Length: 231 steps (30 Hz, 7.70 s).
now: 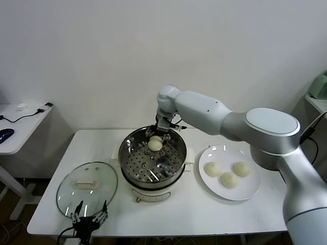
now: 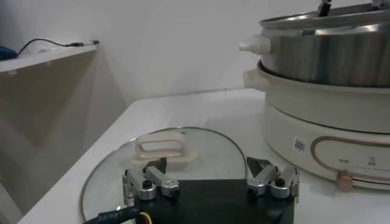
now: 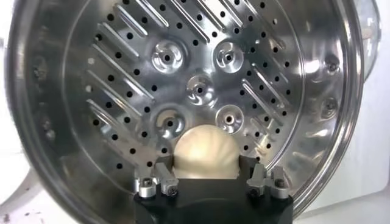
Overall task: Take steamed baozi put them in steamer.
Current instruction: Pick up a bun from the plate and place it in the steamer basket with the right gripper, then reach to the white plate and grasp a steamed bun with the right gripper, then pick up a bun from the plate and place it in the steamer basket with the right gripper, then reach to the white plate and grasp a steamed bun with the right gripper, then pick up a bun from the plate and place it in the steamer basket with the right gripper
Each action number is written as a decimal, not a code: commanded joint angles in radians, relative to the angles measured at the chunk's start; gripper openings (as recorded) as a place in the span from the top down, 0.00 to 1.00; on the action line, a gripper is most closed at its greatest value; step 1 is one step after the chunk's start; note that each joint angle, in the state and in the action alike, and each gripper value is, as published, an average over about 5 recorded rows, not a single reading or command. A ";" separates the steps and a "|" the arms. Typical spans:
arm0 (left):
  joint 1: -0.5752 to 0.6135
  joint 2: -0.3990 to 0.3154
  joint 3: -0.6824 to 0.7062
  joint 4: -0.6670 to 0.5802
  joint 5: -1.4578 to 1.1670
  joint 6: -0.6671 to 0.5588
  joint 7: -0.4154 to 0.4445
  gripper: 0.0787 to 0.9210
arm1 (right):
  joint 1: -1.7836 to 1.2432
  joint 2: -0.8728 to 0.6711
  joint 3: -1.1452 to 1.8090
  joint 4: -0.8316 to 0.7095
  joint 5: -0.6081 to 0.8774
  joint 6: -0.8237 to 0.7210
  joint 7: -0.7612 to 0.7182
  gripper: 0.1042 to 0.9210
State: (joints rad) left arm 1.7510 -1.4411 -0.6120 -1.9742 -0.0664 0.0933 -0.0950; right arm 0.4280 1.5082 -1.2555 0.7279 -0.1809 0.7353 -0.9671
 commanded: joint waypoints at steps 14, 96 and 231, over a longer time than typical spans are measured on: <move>0.032 -0.007 0.020 -0.031 0.025 -0.003 -0.001 0.12 | 0.406 -0.257 -0.328 0.241 0.675 -0.151 -0.188 0.12; 0.027 0.001 0.008 -0.062 0.001 0.023 -0.002 0.12 | 0.715 -0.449 -0.458 0.646 1.196 -1.103 0.063 0.40; 0.034 0.003 0.006 -0.086 0.000 0.031 -0.001 0.12 | 0.608 -0.550 -0.388 0.575 0.703 -0.824 -0.100 0.37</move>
State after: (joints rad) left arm 1.7854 -1.4401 -0.6072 -2.0574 -0.0666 0.1240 -0.0967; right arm 0.7393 0.8367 -1.5917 1.2984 0.4537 -0.2109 -0.9926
